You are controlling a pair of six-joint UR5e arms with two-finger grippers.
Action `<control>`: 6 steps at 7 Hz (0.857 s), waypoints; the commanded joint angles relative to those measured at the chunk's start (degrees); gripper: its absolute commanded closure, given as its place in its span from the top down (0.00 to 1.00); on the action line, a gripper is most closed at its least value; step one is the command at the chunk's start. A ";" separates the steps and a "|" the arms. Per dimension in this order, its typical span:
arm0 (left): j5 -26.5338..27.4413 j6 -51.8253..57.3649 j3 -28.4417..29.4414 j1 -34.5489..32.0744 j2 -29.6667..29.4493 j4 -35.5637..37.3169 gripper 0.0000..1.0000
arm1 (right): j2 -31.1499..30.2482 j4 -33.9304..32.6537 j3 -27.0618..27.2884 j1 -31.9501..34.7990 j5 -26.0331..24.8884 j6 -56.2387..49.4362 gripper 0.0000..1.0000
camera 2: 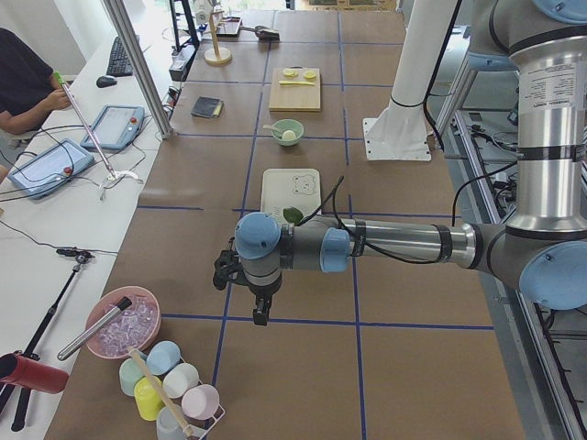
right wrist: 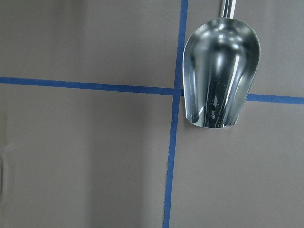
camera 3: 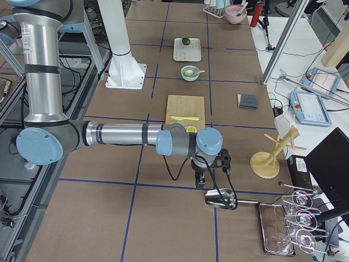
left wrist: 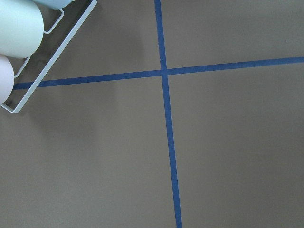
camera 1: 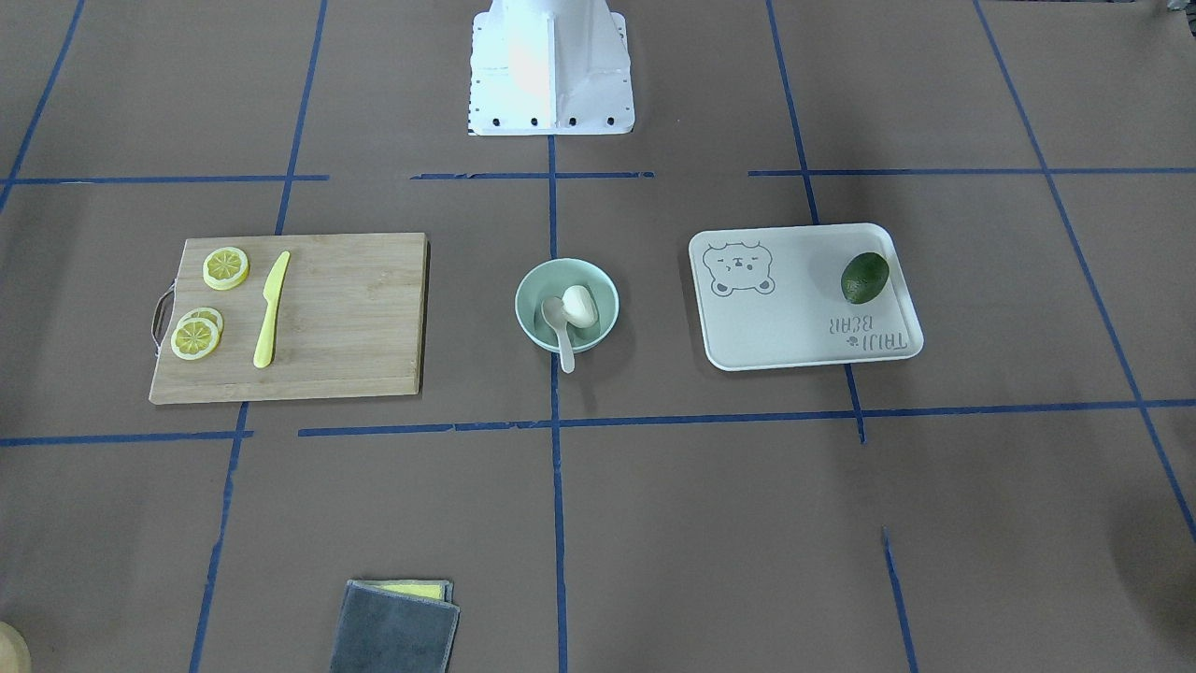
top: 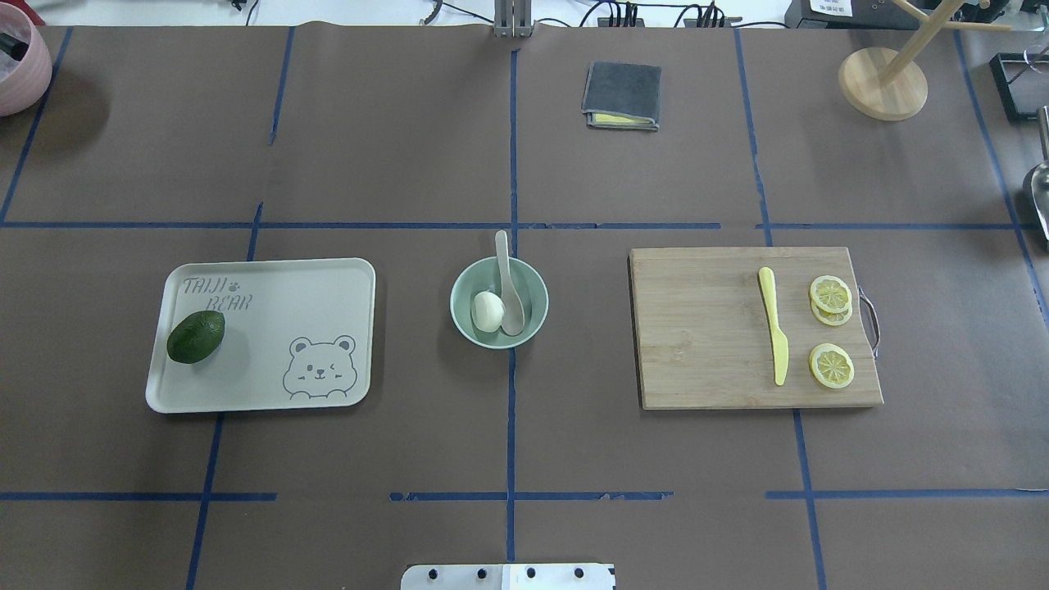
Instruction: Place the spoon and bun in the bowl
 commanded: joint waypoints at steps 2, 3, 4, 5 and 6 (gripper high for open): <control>0.00 0.00 0.07 0.00 -0.07 -0.27 1.00 | 0.53 0.00 0.00 0.00 0.00 0.09 1.00; 0.00 0.09 -0.02 0.00 0.01 -0.27 1.00 | 0.53 0.00 0.00 0.00 0.00 0.00 1.00; 0.00 0.26 -0.02 0.00 0.10 -0.53 1.00 | 0.53 0.00 0.00 0.00 0.00 0.09 1.00; 0.00 0.26 0.07 0.00 0.10 -0.62 1.00 | 0.53 0.00 0.00 0.00 0.00 0.00 1.00; 0.00 0.26 0.07 0.00 0.19 -0.53 1.00 | 0.61 0.09 0.09 0.00 0.00 0.00 1.00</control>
